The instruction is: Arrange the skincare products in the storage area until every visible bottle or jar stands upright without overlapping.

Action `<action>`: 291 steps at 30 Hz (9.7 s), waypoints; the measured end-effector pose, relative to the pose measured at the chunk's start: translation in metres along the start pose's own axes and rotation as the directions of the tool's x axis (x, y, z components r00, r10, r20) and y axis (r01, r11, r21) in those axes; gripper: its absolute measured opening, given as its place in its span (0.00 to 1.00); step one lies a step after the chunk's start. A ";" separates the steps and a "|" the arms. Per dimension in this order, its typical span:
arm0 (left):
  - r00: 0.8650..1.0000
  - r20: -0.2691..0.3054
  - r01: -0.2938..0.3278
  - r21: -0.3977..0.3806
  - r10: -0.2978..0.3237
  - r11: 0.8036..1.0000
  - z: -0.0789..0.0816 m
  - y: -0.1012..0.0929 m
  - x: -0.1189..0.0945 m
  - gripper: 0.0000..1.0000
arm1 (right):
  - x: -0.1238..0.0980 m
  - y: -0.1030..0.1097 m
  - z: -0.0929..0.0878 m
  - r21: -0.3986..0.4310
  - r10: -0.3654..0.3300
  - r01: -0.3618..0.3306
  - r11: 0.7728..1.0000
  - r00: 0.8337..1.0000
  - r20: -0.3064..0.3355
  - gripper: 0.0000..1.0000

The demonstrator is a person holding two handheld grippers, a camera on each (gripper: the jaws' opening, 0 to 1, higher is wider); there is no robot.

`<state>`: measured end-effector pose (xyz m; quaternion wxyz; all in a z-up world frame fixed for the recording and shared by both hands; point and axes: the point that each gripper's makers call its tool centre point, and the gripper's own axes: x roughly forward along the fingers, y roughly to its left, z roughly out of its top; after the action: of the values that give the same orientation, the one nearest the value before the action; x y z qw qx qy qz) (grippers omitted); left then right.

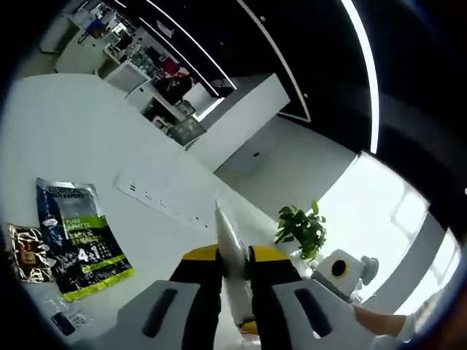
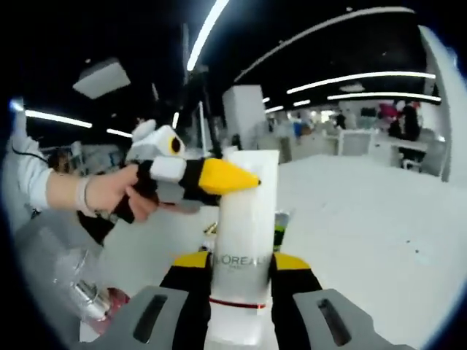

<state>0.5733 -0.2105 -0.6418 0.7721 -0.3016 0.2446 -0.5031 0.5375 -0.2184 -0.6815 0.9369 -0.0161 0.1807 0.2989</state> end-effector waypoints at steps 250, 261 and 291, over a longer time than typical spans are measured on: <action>0.927 -0.373 0.264 0.699 0.024 0.664 -0.048 -0.032 -0.130 0.86 | -0.088 0.104 0.023 -0.268 0.109 -0.197 0.943 0.944 -0.310 0.96; 0.922 -0.385 0.260 0.699 0.043 0.666 -0.055 -0.043 -0.136 0.94 | -0.105 0.106 0.008 -0.245 0.061 -0.140 0.959 0.950 -0.306 0.99; 0.931 -0.363 0.230 0.688 0.052 0.688 -0.061 -0.056 -0.156 0.99 | -0.146 0.097 -0.035 -0.220 -0.057 -0.022 0.975 0.936 -0.347 0.98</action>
<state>0.4382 -0.0976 -0.6324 0.7450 0.1091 0.1471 -0.6415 0.3604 -0.2245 -0.6559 0.8847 -0.1745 0.3104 0.3010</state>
